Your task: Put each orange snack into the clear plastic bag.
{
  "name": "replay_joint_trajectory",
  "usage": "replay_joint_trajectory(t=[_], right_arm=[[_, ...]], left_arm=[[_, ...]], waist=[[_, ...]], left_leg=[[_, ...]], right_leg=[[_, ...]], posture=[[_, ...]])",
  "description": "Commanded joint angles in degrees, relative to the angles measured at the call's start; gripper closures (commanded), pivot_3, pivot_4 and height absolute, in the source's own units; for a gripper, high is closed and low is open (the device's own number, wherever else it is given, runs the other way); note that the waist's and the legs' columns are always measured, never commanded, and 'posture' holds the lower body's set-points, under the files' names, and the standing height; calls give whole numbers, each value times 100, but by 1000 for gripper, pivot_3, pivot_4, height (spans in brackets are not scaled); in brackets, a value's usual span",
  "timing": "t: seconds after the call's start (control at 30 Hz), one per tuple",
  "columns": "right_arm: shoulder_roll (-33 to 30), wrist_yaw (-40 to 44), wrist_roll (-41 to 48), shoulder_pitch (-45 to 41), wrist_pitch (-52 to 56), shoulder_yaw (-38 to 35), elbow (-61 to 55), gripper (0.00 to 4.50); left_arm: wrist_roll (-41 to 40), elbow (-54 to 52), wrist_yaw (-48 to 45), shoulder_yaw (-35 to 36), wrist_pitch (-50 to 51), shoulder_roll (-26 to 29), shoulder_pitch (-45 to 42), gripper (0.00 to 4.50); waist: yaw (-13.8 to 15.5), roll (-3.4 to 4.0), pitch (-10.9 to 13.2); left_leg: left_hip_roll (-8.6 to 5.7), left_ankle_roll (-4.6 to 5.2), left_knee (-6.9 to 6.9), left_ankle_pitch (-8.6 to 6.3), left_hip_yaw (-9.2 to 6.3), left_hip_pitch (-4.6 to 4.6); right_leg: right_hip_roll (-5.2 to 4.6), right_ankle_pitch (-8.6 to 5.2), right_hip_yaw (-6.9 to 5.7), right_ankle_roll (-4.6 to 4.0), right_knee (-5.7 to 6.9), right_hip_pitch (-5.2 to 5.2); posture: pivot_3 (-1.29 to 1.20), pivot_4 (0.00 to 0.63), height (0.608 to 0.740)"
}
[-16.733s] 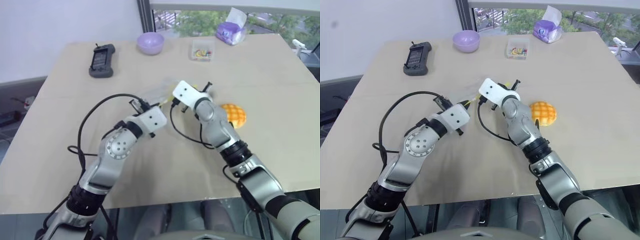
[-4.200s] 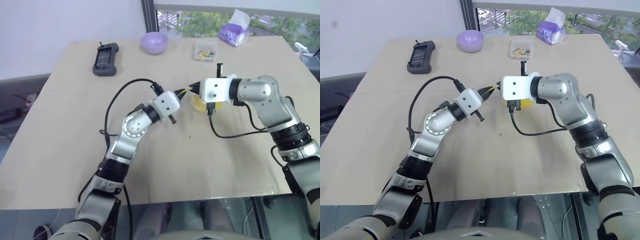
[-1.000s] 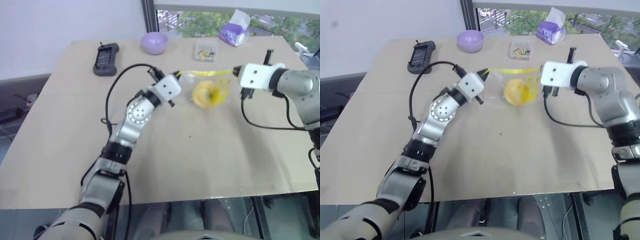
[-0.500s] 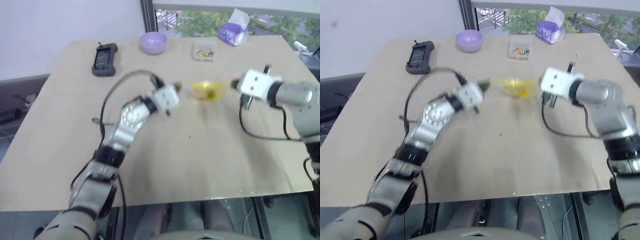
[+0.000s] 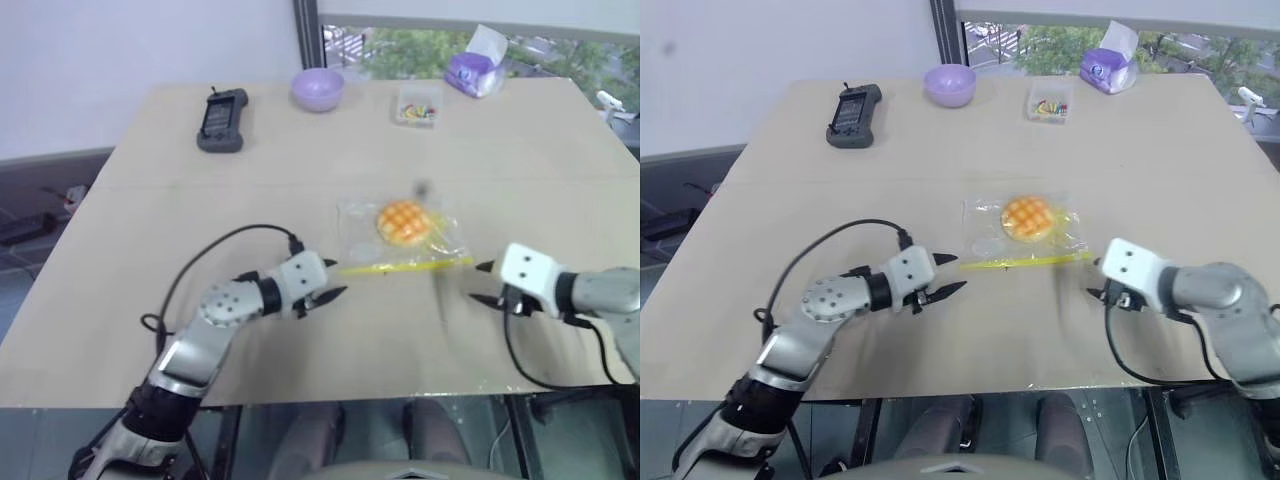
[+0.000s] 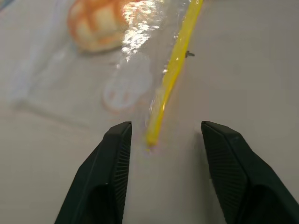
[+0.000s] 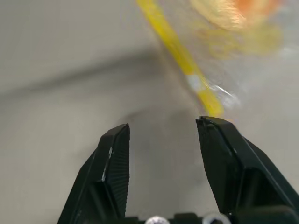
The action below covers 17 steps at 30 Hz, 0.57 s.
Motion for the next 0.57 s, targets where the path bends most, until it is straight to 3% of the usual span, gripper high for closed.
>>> replay_joint_trajectory(t=[0.03,0.17,0.33,0.47,0.57], right_arm=[[98,70,767,241,77,-1070,-147,2024],[97,217,1274,731,50,-1939,62,2024],[-173,921,2177,1147,440,-3096,563,2024],[-386,1228,2335,1282,265,-3365,967,2024],[-465,1326,2382,1288,142,-3418,1197,2024]], left_arm=[[-983,-519,-266,903,794,289,181,1927],[-1628,-475,-524,1651,1208,668,449,1927],[-2183,-484,-1171,2600,1020,1125,1338,1927],[-2377,-623,-1153,2879,1032,1216,1583,1927],[-2341,-657,-1118,2984,852,1241,1676,1927]], waist=[[1,0,0],[14,0,0],[6,3,3],[32,2,5],[37,2,6]], left_leg=[[1,0,0,-1,0,0],[2,2,-1,-2,3,2],[4,8,-13,-6,10,4],[9,30,-24,-20,11,28],[13,38,-57,-26,17,99]], right_leg=[[0,0,0,0,-1,1],[0,0,1,0,-6,4],[-3,-1,7,-2,-15,3],[-3,-1,5,-2,-16,19],[-6,-2,4,-2,-43,89]], posture=[[0,150,740],[0,150,740],[0,150,740],[0,150,740],[0,150,740]])
